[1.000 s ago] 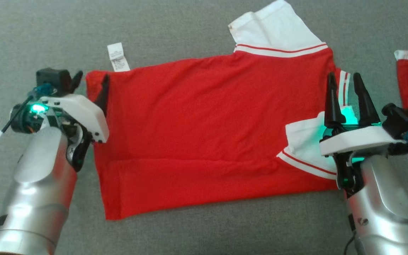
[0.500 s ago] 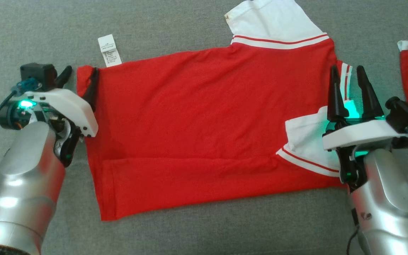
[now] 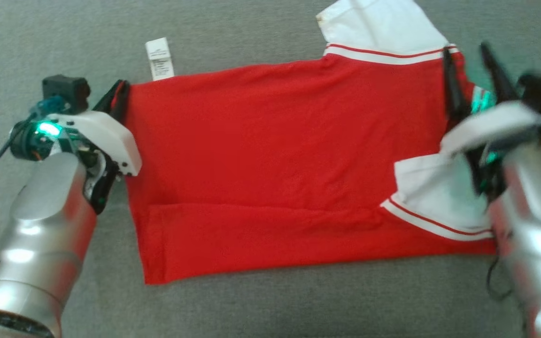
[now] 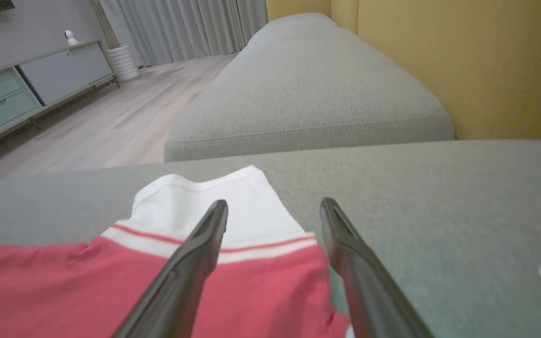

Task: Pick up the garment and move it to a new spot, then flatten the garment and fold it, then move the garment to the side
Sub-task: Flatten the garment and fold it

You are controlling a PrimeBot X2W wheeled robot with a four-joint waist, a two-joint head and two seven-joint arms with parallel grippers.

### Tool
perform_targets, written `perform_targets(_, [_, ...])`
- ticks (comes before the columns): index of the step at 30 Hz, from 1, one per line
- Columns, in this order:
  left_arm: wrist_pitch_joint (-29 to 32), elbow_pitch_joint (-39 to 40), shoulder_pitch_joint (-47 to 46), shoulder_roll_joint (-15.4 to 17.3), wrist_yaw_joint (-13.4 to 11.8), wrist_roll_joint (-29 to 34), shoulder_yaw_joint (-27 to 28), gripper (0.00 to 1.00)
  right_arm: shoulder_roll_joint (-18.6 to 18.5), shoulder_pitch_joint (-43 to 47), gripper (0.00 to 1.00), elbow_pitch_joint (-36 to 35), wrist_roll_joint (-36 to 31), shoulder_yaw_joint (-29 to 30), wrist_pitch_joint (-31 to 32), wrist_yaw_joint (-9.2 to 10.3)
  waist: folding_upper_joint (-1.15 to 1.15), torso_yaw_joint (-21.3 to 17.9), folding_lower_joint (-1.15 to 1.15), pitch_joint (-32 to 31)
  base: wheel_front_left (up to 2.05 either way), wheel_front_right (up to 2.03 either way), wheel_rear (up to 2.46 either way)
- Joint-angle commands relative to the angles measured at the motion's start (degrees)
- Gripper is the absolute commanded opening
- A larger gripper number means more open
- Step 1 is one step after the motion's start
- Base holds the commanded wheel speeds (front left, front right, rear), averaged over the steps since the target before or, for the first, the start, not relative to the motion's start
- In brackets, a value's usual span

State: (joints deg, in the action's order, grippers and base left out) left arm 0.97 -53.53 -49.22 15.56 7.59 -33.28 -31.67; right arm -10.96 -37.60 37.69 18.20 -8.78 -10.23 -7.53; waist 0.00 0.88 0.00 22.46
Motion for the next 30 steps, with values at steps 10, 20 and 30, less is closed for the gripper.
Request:
perform_targets(10, [-9.4,2.4,-6.0,-3.2,-0.1,1.8,-2.2,0.00,-6.4,-17.2,1.00,14.6,-2.3,-1.2,13.0,0.04,0.00,9.5,0.00,2.3,0.00,0.00,0.00])
perform_targets(20, [-13.3,2.5,-7.6,-8.4,-0.1,0.1,-7.0,0.00,-9.2,-25.0,1.00,24.9,-5.3,-1.8,16.6,0.04,0.00,15.6,0.00,5.4,0.00,0.00,0.00])
perform_targets(30, [-15.0,1.1,-8.3,-8.8,-0.1,-2.8,-9.9,0.00,-9.3,-27.5,0.00,31.7,-7.1,-0.6,15.5,0.04,0.00,16.3,0.00,5.3,0.00,0.00,0.00])
